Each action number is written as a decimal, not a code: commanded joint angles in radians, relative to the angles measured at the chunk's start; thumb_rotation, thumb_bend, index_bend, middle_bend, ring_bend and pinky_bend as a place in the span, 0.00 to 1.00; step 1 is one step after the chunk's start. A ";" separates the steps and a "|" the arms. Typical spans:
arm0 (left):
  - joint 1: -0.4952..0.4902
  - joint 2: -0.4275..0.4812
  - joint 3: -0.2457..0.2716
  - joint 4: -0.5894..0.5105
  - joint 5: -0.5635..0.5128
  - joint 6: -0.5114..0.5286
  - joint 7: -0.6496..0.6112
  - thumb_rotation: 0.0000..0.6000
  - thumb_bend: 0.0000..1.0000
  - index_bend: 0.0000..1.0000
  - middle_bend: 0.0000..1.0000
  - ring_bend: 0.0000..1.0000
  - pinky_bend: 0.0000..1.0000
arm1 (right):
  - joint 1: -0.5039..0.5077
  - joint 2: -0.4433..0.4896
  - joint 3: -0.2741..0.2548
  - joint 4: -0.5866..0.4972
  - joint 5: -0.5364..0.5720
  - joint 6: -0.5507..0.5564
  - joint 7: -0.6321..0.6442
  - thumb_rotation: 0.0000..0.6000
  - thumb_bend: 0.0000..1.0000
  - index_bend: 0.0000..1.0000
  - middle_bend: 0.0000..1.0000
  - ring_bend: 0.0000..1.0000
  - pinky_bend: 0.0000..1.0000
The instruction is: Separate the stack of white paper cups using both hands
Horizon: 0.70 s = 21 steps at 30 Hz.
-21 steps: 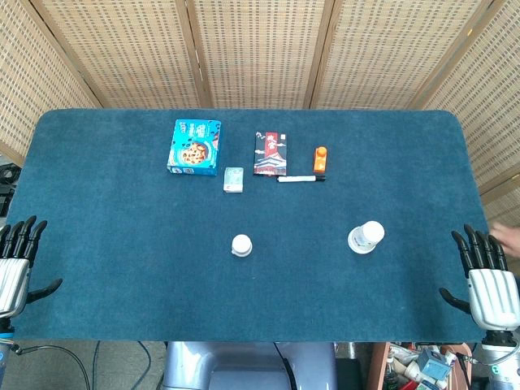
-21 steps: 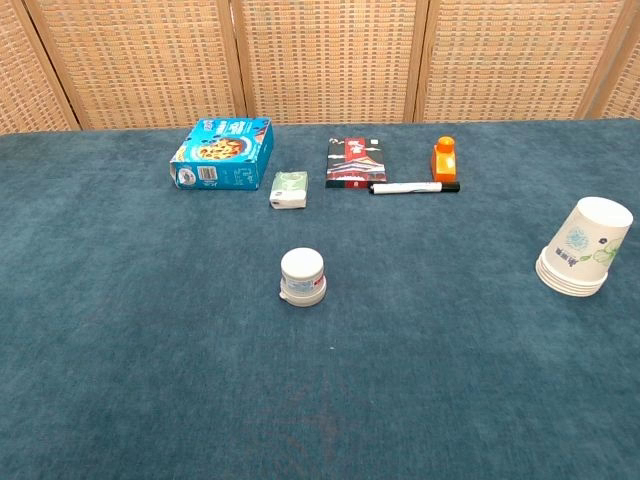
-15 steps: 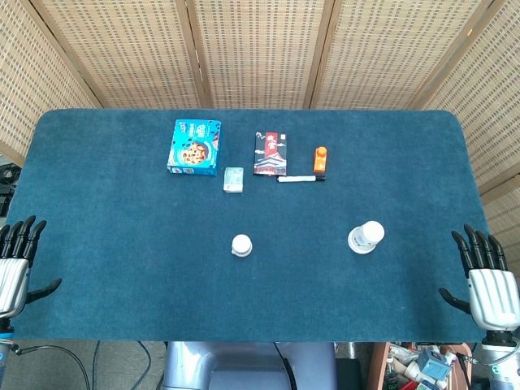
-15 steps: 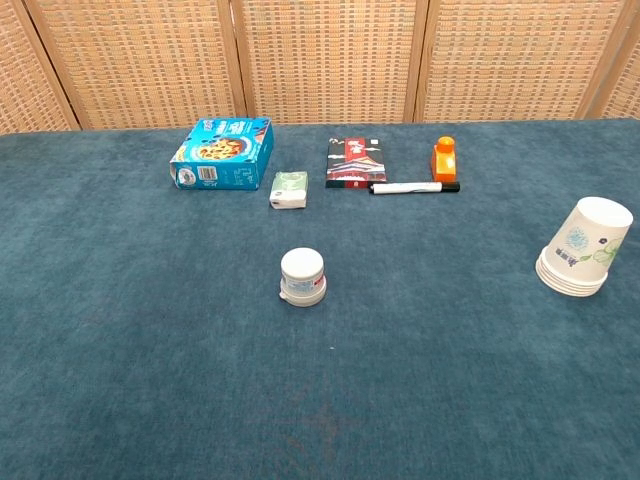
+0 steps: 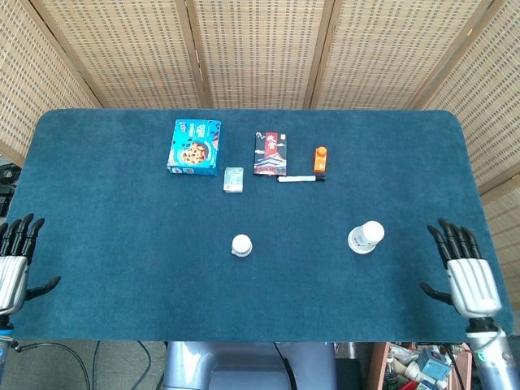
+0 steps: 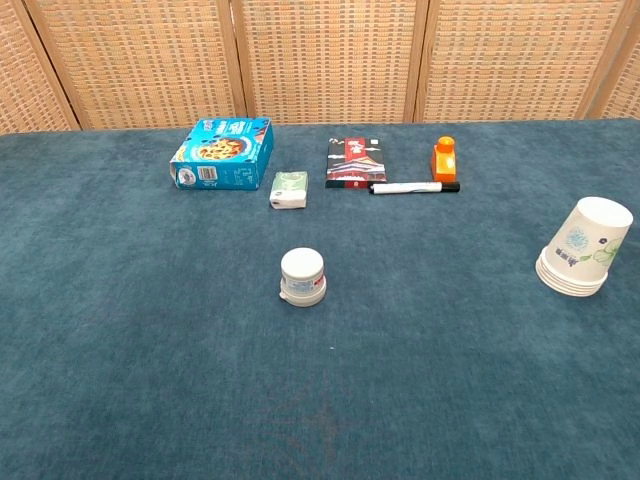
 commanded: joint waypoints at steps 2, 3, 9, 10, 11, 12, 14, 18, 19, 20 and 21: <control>-0.004 -0.007 -0.004 0.009 -0.005 -0.003 0.002 1.00 0.12 0.00 0.00 0.00 0.00 | 0.108 0.001 0.038 0.000 0.006 -0.134 0.009 1.00 0.00 0.01 0.00 0.00 0.00; -0.004 -0.009 -0.005 0.010 -0.006 -0.003 0.005 1.00 0.12 0.00 0.00 0.00 0.00 | 0.126 0.000 0.041 0.001 0.008 -0.161 0.021 1.00 0.00 0.02 0.01 0.00 0.00; -0.008 -0.019 -0.010 0.019 -0.023 -0.012 0.022 1.00 0.12 0.00 0.00 0.00 0.00 | 0.249 -0.021 0.064 0.051 0.070 -0.367 0.111 1.00 0.00 0.10 0.08 0.00 0.00; -0.009 -0.020 -0.011 0.020 -0.026 -0.015 0.023 1.00 0.12 0.00 0.00 0.00 0.00 | 0.265 -0.029 0.069 0.066 0.085 -0.394 0.117 1.00 0.00 0.11 0.10 0.00 0.00; -0.010 -0.022 -0.013 0.021 -0.032 -0.018 0.024 1.00 0.12 0.00 0.00 0.00 0.00 | 0.285 -0.041 0.075 0.087 0.106 -0.430 0.125 1.00 0.00 0.12 0.11 0.00 0.01; -0.011 -0.022 -0.014 0.022 -0.035 -0.020 0.024 1.00 0.12 0.00 0.00 0.00 0.00 | 0.297 -0.049 0.078 0.101 0.119 -0.450 0.129 1.00 0.00 0.13 0.13 0.00 0.02; -0.012 -0.023 -0.016 0.024 -0.041 -0.024 0.024 1.00 0.12 0.00 0.00 0.00 0.00 | 0.320 -0.069 0.082 0.131 0.145 -0.487 0.133 1.00 0.00 0.14 0.16 0.02 0.06; -0.016 -0.024 -0.019 0.026 -0.048 -0.032 0.026 1.00 0.12 0.00 0.00 0.00 0.00 | 0.351 -0.106 0.089 0.175 0.178 -0.527 0.129 1.00 0.02 0.18 0.21 0.07 0.12; -0.017 -0.025 -0.019 0.027 -0.051 -0.034 0.025 1.00 0.12 0.00 0.00 0.00 0.00 | 0.360 -0.117 0.091 0.188 0.188 -0.535 0.127 1.00 0.03 0.18 0.22 0.08 0.13; -0.017 -0.025 -0.020 0.027 -0.053 -0.035 0.025 1.00 0.12 0.00 0.00 0.00 0.00 | 0.365 -0.125 0.093 0.197 0.194 -0.539 0.125 1.00 0.05 0.20 0.23 0.09 0.14; -0.018 -0.025 -0.020 0.027 -0.055 -0.037 0.025 1.00 0.12 0.00 0.00 0.00 0.00 | 0.371 -0.133 0.095 0.207 0.201 -0.544 0.121 1.00 0.07 0.21 0.24 0.10 0.16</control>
